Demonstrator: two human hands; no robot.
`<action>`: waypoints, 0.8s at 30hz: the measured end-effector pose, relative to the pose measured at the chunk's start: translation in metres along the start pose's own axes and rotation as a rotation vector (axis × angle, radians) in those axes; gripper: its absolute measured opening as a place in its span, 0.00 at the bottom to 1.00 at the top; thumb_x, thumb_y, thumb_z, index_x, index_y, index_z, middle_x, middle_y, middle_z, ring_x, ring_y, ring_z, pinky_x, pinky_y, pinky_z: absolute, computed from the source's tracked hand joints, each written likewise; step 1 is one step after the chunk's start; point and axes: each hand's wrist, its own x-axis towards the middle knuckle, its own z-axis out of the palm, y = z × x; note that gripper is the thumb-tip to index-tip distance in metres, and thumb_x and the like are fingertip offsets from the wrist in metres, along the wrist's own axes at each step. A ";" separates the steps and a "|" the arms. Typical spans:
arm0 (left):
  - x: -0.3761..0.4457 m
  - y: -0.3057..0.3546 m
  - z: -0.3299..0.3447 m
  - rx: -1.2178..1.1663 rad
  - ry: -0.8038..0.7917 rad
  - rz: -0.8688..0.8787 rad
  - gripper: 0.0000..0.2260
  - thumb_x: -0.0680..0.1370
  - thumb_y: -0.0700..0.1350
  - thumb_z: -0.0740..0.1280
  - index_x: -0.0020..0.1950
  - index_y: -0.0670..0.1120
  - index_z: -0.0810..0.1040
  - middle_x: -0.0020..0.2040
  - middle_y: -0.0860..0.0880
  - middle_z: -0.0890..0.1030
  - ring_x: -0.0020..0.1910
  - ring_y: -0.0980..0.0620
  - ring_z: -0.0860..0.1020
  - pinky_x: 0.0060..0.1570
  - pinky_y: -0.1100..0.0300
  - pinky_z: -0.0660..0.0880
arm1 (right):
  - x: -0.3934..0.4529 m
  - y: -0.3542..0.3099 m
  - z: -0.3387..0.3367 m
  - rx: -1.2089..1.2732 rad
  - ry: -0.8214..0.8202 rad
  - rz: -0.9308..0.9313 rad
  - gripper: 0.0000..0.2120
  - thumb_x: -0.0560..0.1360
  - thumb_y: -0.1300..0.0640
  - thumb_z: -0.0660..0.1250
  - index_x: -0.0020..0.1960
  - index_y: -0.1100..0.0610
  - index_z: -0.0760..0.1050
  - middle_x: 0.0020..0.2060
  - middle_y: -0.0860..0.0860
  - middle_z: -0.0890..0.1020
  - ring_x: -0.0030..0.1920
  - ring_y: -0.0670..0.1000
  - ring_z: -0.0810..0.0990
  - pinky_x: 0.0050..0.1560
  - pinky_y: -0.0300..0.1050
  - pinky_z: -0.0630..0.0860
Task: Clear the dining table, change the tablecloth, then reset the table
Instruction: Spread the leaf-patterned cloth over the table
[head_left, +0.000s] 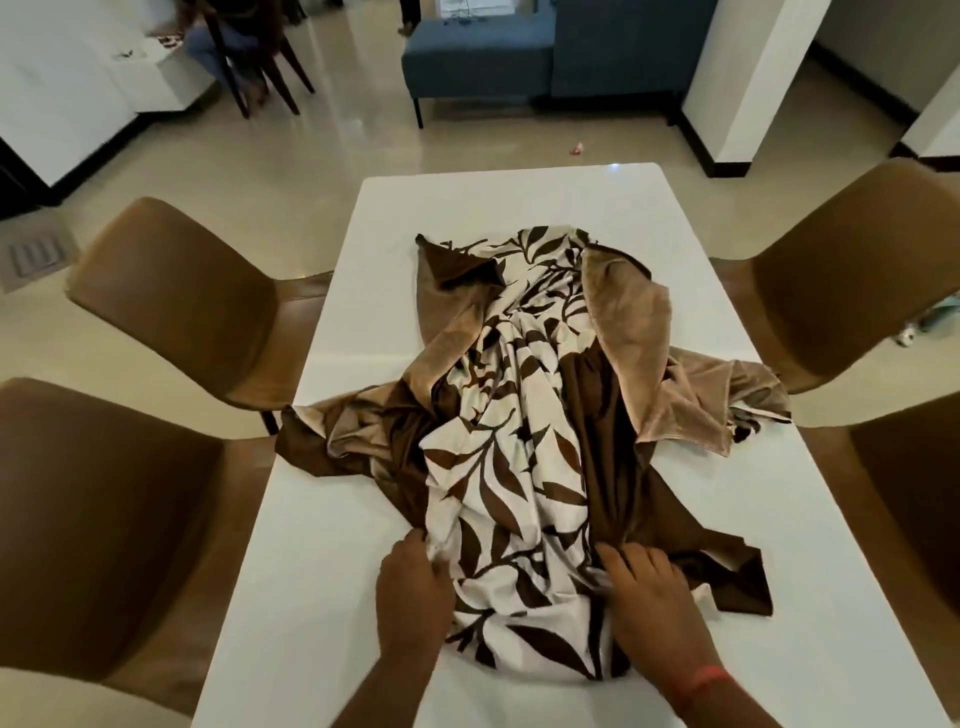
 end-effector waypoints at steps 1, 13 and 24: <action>-0.003 0.011 -0.006 -0.142 -0.023 -0.027 0.11 0.78 0.45 0.69 0.59 0.43 0.77 0.50 0.47 0.80 0.53 0.42 0.79 0.49 0.53 0.73 | 0.002 0.008 -0.003 0.064 -0.018 0.008 0.21 0.68 0.63 0.68 0.60 0.52 0.79 0.51 0.51 0.80 0.50 0.56 0.81 0.50 0.47 0.78; 0.007 0.130 -0.113 -1.603 0.017 -0.182 0.15 0.80 0.43 0.67 0.65 0.40 0.75 0.55 0.42 0.84 0.54 0.46 0.83 0.47 0.51 0.82 | 0.007 0.073 -0.146 1.181 0.453 0.723 0.11 0.81 0.49 0.61 0.55 0.54 0.78 0.44 0.54 0.82 0.41 0.54 0.77 0.45 0.49 0.74; -0.114 0.213 -0.127 -1.491 -0.547 0.076 0.12 0.79 0.30 0.64 0.62 0.36 0.76 0.52 0.39 0.82 0.52 0.45 0.84 0.58 0.53 0.80 | -0.062 -0.053 -0.113 0.477 0.317 -0.002 0.22 0.70 0.43 0.73 0.58 0.53 0.74 0.52 0.48 0.75 0.51 0.49 0.74 0.51 0.45 0.74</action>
